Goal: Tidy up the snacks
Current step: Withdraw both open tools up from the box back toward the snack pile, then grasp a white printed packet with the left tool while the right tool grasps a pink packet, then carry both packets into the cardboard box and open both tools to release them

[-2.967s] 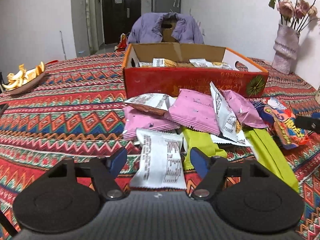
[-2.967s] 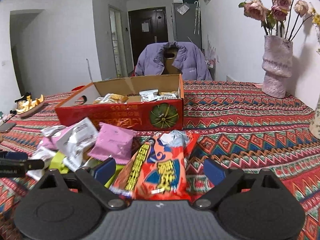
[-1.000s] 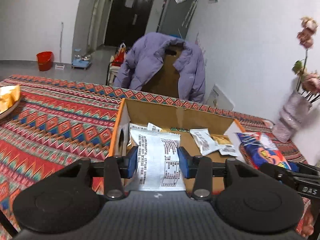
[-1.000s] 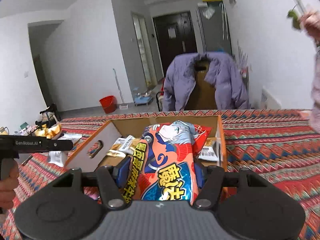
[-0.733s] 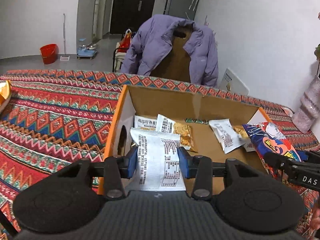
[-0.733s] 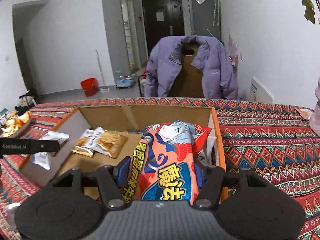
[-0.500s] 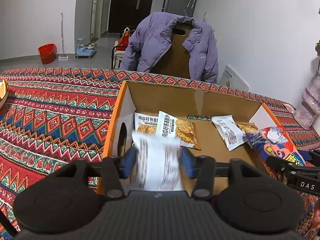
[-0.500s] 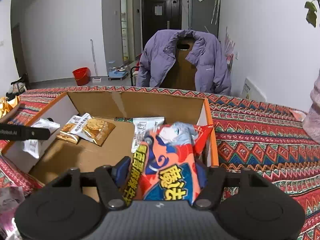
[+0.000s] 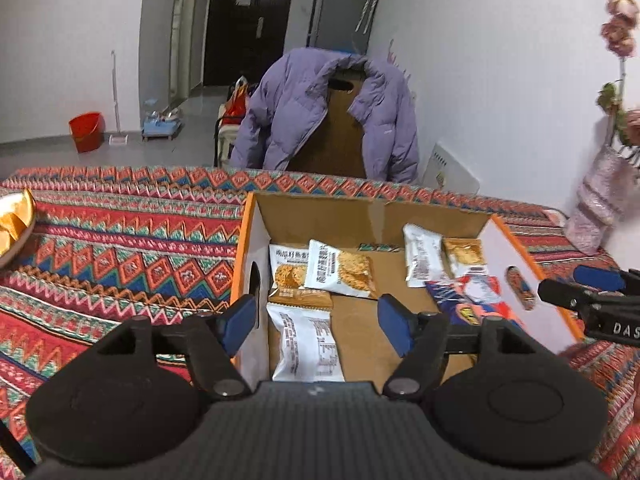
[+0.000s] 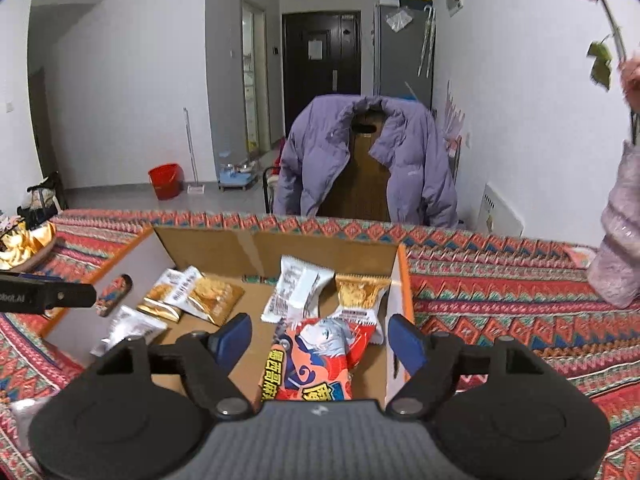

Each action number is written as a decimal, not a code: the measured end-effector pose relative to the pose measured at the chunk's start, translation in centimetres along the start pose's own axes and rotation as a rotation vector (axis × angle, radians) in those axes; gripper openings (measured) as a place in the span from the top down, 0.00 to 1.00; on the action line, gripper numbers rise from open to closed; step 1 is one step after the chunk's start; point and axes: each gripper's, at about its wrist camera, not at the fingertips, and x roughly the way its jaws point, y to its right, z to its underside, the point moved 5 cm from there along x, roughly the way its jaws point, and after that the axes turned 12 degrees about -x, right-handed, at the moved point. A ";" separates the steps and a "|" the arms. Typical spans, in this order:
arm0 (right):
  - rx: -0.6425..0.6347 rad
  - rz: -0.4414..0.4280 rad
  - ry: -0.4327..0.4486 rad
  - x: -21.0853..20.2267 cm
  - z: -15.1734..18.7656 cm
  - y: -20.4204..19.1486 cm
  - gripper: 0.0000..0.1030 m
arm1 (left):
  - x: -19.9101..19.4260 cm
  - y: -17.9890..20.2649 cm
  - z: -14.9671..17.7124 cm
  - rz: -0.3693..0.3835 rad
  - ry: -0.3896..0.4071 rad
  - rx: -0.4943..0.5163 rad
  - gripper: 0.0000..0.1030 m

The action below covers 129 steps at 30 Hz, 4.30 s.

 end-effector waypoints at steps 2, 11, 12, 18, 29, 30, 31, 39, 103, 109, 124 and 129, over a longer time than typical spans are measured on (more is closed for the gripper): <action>-0.002 -0.001 0.016 -1.7 -0.3 -0.1 0.24 | -2.1 0.1 0.0 0.000 0.030 0.009 0.28; -0.051 -0.008 0.111 -11.2 0.3 -1.6 0.13 | -12.2 0.7 2.8 0.020 0.172 0.060 0.13; -0.057 -0.014 0.122 -12.3 0.8 -2.0 0.12 | -13.3 0.6 3.4 0.024 0.187 0.065 0.11; -0.102 -0.030 0.185 -18.6 4.2 -4.9 0.07 | -19.3 0.5 7.9 0.028 0.281 0.093 0.02; -0.113 -0.011 0.210 -25.1 11.9 -9.0 0.00 | -24.7 -2.1 17.0 -0.022 0.290 0.012 0.00; -0.110 -0.015 0.202 -25.3 12.8 -9.3 0.00 | -25.0 -2.5 17.9 -0.026 0.279 0.011 0.00; -0.107 -0.020 0.192 -25.4 13.5 -9.5 0.00 | -25.1 -2.8 18.8 -0.032 0.267 0.010 0.00; -0.078 -0.064 0.105 -25.0 18.5 -11.8 0.00 | -25.1 -4.2 22.2 -0.062 0.205 0.000 0.00; 0.122 -0.125 0.052 -10.1 9.9 -7.7 0.41 | -13.9 -3.3 10.4 0.026 0.156 0.019 0.53; 0.079 -0.119 0.072 -15.9 11.3 -8.9 0.41 | -19.1 -2.8 13.0 0.060 0.197 0.003 0.53; 0.052 -0.119 0.113 -21.2 13.1 -10.1 0.41 | -23.8 -1.9 15.5 0.093 0.251 -0.006 0.53; 0.117 -0.201 0.116 -20.4 12.6 -9.4 0.41 | -22.5 -1.6 14.4 0.125 0.227 -0.020 0.53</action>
